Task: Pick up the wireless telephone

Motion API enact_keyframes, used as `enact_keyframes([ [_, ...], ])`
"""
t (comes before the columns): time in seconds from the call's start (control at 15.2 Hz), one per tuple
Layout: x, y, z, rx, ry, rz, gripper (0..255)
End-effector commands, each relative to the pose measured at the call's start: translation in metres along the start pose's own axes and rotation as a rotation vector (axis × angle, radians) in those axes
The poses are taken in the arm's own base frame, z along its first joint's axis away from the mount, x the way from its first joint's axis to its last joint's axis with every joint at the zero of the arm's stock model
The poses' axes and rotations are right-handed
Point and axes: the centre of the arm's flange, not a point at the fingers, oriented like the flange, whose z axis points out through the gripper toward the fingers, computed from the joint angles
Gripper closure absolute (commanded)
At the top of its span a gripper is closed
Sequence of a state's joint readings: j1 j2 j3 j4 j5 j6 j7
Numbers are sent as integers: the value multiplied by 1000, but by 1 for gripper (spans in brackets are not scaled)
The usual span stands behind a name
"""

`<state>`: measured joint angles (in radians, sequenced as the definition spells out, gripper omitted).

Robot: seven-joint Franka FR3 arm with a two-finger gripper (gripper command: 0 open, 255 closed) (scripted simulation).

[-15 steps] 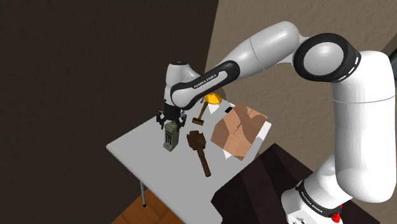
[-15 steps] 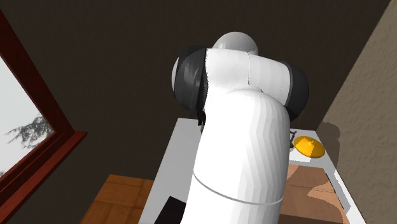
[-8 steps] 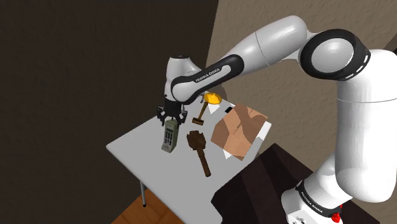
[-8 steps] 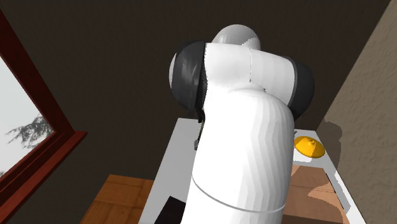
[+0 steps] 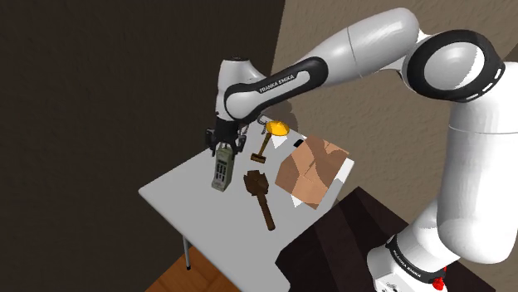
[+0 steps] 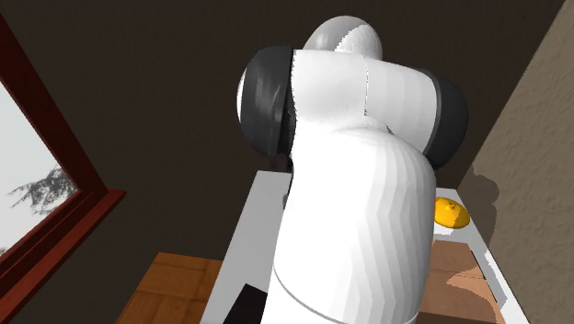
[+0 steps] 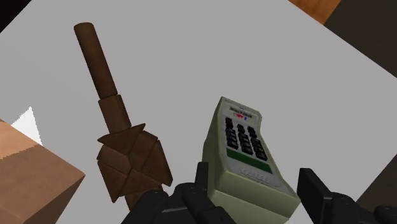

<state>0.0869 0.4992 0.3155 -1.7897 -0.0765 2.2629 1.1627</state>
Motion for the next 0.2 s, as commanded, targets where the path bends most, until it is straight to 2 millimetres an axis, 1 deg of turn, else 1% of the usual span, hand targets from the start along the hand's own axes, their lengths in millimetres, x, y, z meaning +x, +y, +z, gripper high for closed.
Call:
enact_keyframes([
  [0.0,-1,-1,-11,0,0,0,255],
  [0.13,-1,-1,-12,0,0,0,255],
])
